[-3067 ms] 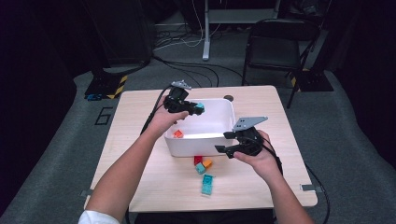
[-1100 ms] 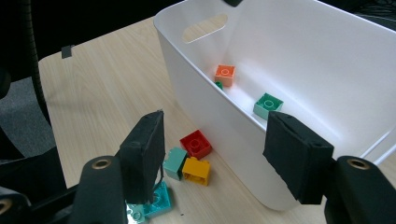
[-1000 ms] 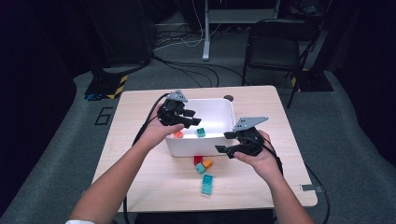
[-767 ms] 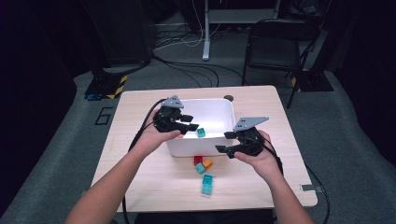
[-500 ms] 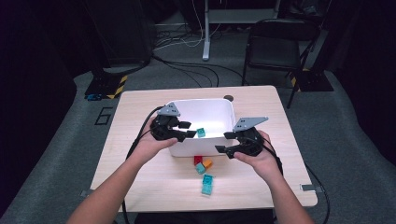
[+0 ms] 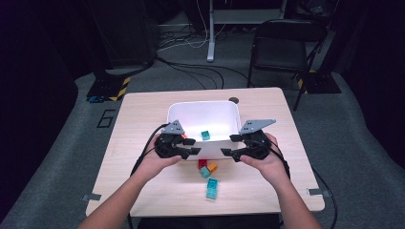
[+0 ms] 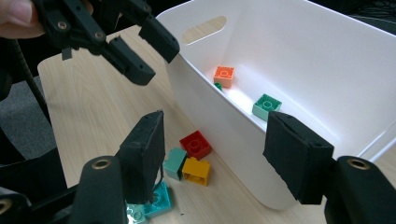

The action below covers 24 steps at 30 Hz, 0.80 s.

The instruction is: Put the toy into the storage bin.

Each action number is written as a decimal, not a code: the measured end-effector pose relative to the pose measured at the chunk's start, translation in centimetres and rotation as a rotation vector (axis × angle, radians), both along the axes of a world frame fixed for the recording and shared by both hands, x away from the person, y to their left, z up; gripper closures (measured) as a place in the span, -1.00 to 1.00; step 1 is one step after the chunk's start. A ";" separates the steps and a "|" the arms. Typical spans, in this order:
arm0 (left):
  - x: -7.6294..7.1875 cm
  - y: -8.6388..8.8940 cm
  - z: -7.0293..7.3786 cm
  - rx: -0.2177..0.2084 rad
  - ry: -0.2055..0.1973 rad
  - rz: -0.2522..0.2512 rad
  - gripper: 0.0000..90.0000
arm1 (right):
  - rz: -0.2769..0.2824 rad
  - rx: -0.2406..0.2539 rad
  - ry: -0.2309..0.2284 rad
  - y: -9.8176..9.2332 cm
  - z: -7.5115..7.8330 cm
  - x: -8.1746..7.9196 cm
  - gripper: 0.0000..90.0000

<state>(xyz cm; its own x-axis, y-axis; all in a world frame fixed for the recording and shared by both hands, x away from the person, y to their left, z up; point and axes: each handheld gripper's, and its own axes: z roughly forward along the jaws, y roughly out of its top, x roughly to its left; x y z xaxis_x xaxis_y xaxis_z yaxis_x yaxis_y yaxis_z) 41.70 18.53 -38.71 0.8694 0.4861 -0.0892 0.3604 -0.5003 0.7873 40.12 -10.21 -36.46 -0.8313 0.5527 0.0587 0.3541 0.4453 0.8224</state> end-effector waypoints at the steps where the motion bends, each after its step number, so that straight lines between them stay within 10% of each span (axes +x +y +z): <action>1: -0.1 0.0 -0.3 -0.005 0.001 -0.004 0.23 | 0.000 0.001 0.000 0.0 0.0 0.0 -0.17; 24: -2.9 0.3 -5.9 -0.015 0.042 -0.007 0.22 | 0.002 -0.003 0.006 0.2 -0.2 0.0 -0.17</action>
